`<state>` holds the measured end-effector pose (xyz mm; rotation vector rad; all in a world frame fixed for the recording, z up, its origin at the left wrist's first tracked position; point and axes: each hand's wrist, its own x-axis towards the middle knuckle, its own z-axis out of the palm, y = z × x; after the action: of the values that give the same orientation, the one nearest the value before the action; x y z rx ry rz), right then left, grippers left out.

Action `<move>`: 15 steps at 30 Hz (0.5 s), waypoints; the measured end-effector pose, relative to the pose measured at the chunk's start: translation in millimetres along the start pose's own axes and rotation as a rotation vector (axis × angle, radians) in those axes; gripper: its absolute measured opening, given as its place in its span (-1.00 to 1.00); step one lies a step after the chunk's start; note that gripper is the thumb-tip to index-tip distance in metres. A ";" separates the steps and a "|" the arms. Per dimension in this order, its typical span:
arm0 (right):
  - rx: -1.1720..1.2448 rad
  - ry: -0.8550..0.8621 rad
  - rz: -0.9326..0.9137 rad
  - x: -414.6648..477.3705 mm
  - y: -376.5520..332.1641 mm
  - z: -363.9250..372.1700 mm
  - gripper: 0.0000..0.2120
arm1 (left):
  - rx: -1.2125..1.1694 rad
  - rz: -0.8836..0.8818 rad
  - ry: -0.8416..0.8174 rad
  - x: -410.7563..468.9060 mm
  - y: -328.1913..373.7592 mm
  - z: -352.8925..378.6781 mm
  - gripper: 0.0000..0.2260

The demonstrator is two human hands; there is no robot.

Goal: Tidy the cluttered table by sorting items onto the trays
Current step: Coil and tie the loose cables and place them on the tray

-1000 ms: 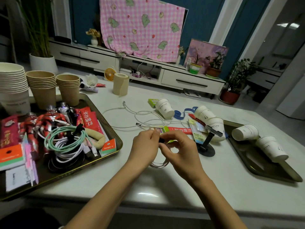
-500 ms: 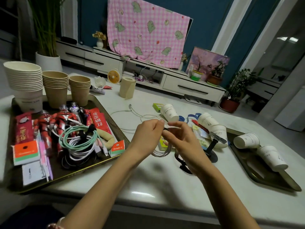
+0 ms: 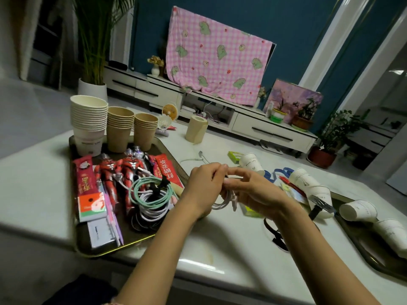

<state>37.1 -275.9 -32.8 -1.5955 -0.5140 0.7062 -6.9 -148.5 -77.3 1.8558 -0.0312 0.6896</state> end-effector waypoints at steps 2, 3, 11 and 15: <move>0.075 0.044 -0.023 11.1 2.2 12.5 -0.72 | 0.003 -0.022 0.030 2.4 -3.4 -10.7 -0.74; 0.119 0.058 -0.037 18.0 3.3 22.2 -0.72 | 0.003 -0.047 0.044 3.2 -6.2 -18.9 -0.77; -0.061 0.245 -0.327 58.4 8.4 98.7 -0.84 | 0.054 -0.208 0.249 13.2 -7.8 -87.5 -0.69; -0.085 0.311 -0.304 85.6 3.2 119.9 -0.89 | 0.144 -0.195 0.358 8.5 -16.9 -108.1 -0.69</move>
<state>14.3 -132.2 -55.8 -1.6230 -0.5454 0.2048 -41.8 -45.5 -63.0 1.8157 0.4357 0.8944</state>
